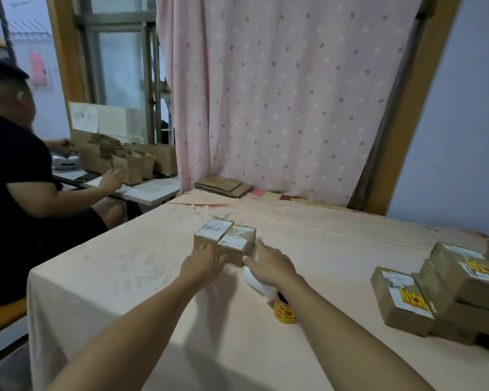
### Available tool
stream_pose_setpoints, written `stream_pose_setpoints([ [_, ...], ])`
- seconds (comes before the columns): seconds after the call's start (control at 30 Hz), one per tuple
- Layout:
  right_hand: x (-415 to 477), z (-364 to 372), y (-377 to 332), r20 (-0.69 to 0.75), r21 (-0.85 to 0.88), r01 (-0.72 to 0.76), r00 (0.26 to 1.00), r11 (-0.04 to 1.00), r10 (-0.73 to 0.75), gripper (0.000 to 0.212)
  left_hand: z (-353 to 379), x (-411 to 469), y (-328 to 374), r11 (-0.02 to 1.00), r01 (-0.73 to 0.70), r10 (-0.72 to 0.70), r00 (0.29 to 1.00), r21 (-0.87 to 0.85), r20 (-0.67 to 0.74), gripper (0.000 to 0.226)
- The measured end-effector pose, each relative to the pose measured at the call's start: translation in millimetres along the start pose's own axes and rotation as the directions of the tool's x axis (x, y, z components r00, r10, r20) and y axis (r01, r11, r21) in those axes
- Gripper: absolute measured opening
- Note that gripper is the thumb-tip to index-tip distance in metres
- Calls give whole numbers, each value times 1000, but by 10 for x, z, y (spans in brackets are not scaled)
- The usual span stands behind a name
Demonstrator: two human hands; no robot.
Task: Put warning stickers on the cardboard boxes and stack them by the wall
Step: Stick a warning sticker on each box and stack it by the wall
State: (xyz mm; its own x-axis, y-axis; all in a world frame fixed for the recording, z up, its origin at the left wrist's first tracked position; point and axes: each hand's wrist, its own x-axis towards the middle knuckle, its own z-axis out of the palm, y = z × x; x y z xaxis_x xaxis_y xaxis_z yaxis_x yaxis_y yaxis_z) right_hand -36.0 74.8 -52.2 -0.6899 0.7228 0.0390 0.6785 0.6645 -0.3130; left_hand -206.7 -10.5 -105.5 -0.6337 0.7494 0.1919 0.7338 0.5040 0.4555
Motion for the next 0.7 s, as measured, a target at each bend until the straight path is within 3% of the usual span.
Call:
stream_pose_setpoints([
  [0.37, 593, 291, -74, 83, -148, -7, 996, 989, 19, 63, 221, 269, -93, 999, 24, -25, 999, -44, -32, 36],
  [0.57, 655, 348, -114, 88, -26, -21, 996, 999, 24, 63, 296, 266, -40, 983, 39, -54, 996, -182, -76, 31],
  [0.7, 618, 322, -84, 72, 153, -80, 995, 985, 69, 59, 260, 222, 95, 955, -10, -33, 990, -297, -140, 25],
])
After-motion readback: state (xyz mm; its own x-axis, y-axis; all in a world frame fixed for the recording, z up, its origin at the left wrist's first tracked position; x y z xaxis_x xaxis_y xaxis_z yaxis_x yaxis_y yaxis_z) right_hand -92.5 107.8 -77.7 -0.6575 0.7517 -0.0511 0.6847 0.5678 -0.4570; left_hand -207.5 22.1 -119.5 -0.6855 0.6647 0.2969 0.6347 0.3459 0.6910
